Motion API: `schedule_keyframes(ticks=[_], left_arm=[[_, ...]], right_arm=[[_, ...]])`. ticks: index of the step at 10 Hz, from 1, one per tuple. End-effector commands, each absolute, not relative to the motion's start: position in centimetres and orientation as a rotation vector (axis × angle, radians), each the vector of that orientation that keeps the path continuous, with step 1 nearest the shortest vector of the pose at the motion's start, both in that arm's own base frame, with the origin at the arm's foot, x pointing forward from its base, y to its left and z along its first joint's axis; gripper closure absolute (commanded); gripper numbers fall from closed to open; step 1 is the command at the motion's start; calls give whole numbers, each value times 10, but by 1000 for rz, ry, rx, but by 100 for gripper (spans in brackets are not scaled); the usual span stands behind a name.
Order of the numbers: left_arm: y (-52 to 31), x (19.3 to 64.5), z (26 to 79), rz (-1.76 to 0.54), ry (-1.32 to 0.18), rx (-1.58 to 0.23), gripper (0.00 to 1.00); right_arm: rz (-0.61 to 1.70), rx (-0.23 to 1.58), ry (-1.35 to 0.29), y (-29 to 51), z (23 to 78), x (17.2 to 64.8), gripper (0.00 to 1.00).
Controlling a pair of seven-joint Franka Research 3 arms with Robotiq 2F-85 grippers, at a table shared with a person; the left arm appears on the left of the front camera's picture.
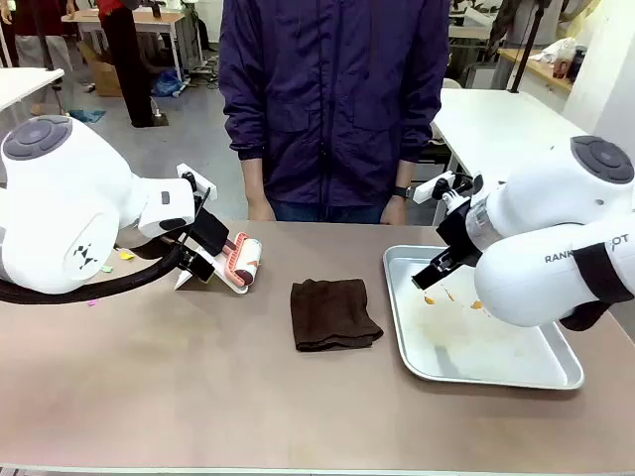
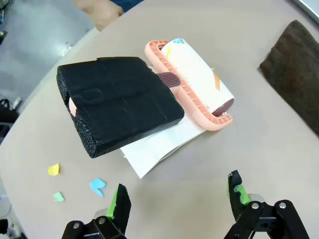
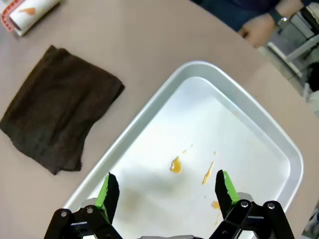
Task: Clean the surface of the table.
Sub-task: Hold the Lint Roller with your left hand and the towel with your right hand.
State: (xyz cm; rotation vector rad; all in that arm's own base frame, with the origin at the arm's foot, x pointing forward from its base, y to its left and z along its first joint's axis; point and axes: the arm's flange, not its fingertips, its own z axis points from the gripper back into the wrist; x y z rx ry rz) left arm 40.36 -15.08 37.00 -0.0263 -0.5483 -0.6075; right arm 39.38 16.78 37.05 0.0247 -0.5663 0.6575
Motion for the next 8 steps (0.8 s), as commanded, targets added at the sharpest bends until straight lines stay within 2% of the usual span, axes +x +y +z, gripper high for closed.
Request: schedule_keyframes(ticks=[1,8], left_arm=[[-151,404,370,-608,-549,-26,0],[-151,404,370,-608,-549,-26,0]], right_arm=[[658,25,-567,168,371,394,0],[658,25,-567,168,371,394,0]])
